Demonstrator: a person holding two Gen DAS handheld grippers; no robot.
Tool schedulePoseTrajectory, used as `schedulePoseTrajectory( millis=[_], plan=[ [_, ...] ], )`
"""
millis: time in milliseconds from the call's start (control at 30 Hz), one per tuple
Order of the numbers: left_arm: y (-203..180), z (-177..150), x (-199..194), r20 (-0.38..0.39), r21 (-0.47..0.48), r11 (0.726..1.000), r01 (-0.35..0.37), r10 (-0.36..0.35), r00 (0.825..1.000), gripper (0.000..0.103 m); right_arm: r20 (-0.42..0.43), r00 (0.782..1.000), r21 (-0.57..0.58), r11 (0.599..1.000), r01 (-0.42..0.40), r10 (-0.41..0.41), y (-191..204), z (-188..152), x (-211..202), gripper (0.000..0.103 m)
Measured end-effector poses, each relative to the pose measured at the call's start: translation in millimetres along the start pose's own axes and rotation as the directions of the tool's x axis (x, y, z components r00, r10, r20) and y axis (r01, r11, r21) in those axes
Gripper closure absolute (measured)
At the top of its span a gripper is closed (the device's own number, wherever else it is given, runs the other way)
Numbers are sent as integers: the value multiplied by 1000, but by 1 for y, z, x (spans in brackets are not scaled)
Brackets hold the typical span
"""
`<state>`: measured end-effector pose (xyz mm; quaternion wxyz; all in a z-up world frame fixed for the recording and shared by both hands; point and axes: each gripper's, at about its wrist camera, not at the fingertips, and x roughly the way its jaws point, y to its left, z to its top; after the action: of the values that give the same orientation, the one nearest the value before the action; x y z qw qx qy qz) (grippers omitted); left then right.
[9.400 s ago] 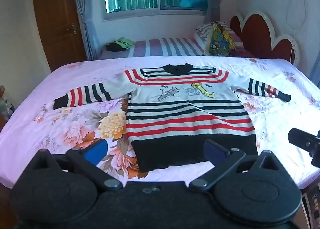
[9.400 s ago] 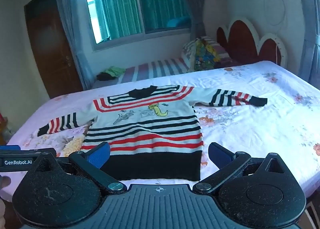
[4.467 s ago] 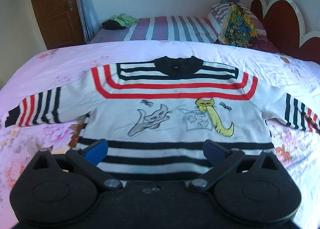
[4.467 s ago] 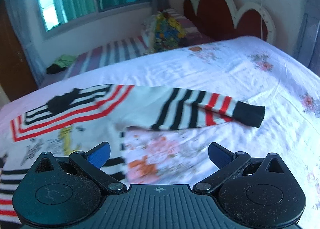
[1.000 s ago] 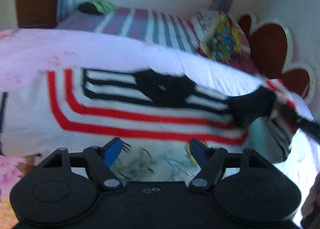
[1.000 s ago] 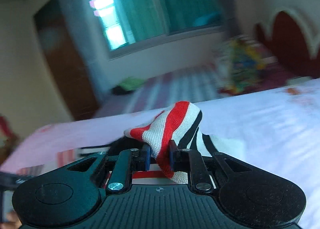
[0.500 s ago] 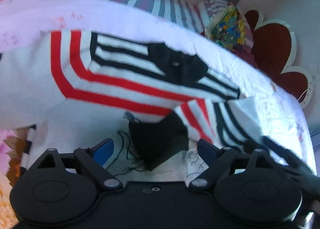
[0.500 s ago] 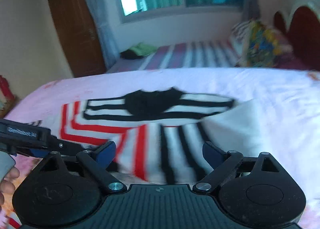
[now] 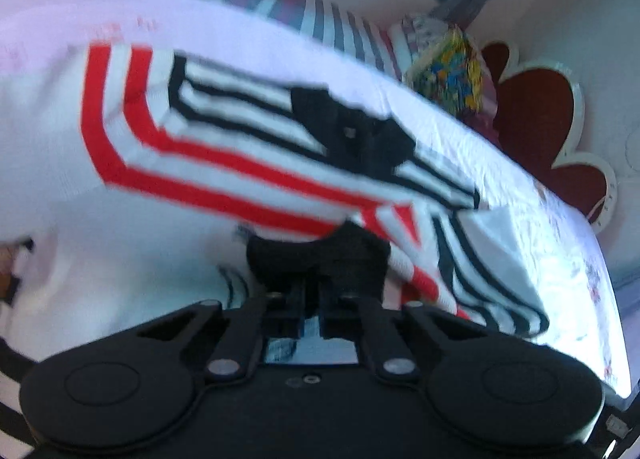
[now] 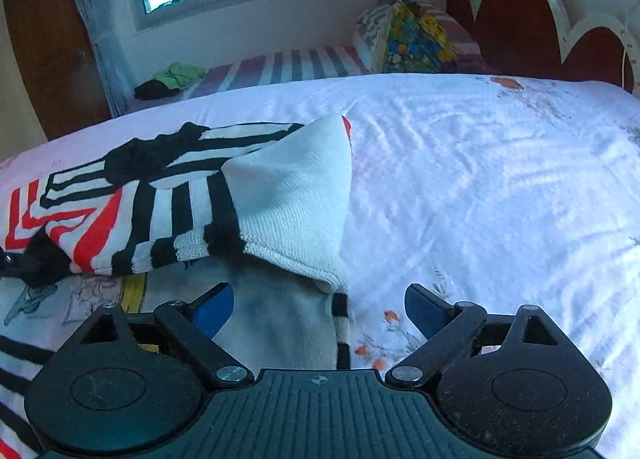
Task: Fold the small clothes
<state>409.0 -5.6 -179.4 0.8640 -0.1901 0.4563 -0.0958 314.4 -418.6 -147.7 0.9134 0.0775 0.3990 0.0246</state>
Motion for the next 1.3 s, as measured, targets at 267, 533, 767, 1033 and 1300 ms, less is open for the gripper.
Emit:
schedulePoseTrajectory(
  millis=[267, 533, 767, 1033, 1300],
  plan=[
    [15, 34, -28, 162, 22, 997, -77, 72, 984, 99, -2, 999, 14, 999, -38, 38, 21, 16, 16, 51],
    [27, 8, -2, 44, 96, 976, -194, 190, 981, 84, -39, 999, 57, 998, 36, -33, -6, 6, 27, 76],
    [36, 9, -49, 93, 40, 975, -216, 212, 973, 69, -29, 1000, 22, 1000, 10, -10, -2, -1, -14, 75],
    [-27, 26, 5, 81, 185, 974, -130, 116, 990, 41, 18, 999, -21, 999, -48, 48, 35, 44, 16, 74],
    [-7, 33, 22, 4, 149, 980, -128, 129, 992, 40, -33, 998, -85, 995, -56, 54, 41, 44, 39, 73]
  ],
)
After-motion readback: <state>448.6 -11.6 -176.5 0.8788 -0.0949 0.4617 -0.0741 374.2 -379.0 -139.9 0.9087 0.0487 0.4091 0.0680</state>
